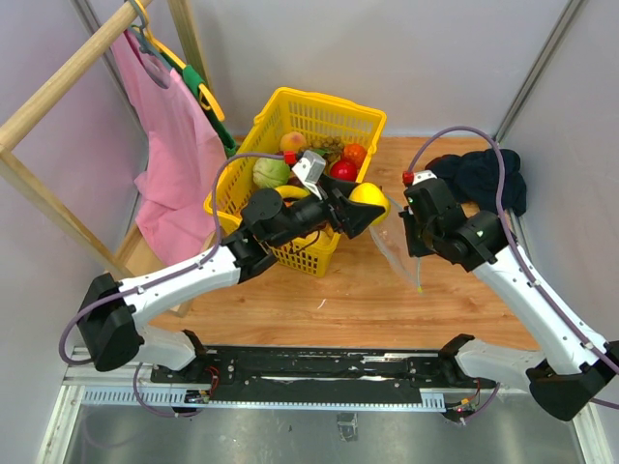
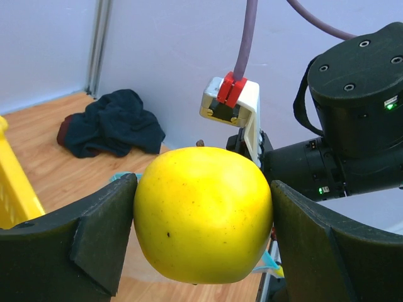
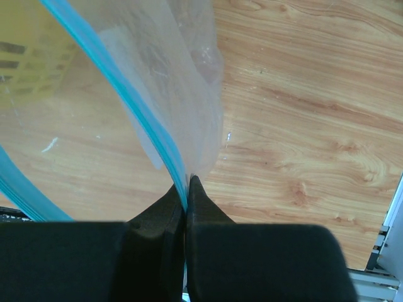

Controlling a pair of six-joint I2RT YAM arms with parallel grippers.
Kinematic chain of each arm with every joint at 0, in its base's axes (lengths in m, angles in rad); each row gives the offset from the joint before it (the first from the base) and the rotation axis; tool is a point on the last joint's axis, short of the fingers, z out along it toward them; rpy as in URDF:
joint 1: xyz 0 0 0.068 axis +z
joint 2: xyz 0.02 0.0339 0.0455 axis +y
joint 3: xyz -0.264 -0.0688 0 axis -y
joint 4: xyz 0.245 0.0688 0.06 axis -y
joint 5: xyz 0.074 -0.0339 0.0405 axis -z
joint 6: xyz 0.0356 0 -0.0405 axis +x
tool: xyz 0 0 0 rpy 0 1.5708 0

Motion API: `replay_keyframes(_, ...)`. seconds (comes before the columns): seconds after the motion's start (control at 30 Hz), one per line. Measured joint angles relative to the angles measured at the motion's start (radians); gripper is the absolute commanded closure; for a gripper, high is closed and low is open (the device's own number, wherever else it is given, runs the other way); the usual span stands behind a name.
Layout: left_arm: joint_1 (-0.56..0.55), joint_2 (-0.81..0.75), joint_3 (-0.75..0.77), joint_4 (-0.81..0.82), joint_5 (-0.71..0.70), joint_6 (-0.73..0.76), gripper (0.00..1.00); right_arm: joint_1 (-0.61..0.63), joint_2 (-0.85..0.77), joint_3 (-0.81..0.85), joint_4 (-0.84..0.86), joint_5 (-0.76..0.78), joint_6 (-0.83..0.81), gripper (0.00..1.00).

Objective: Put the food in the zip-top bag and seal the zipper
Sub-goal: Place the fake fruit in the zipper food storage bag.

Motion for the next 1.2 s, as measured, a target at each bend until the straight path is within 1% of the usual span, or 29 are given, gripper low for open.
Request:
replay_keyframes(0.17,-0.011,0.035,-0.028,0.071,-0.003,-0.03,0.92,0.0,0.0,0.001,0.0,-0.032,0.001,0.99)
replay_keyframes(0.47,-0.039,0.078,-0.047,0.13,-0.019,-0.033,0.92,0.0,0.0,0.001,0.005,-0.077,0.012,1.0)
replay_keyframes(0.67,-0.068,0.091,-0.077,0.135,-0.053,-0.014,0.91,0.0,-0.004,0.001,0.015,-0.101,0.021,0.99)
replay_keyframes(0.87,-0.08,0.105,-0.087,0.088,-0.095,0.01,0.88,0.0,-0.013,0.001,0.028,-0.123,0.024,0.99)
replay_keyframes(0.97,-0.085,0.107,-0.086,0.05,-0.124,0.029,0.82,0.0,-0.015,0.001,0.032,-0.134,0.026,0.99)
replay_keyframes(1.2,-0.097,0.147,-0.013,-0.05,-0.157,0.069,0.53,0.0,-0.025,0.001,0.049,-0.156,0.027,0.99)
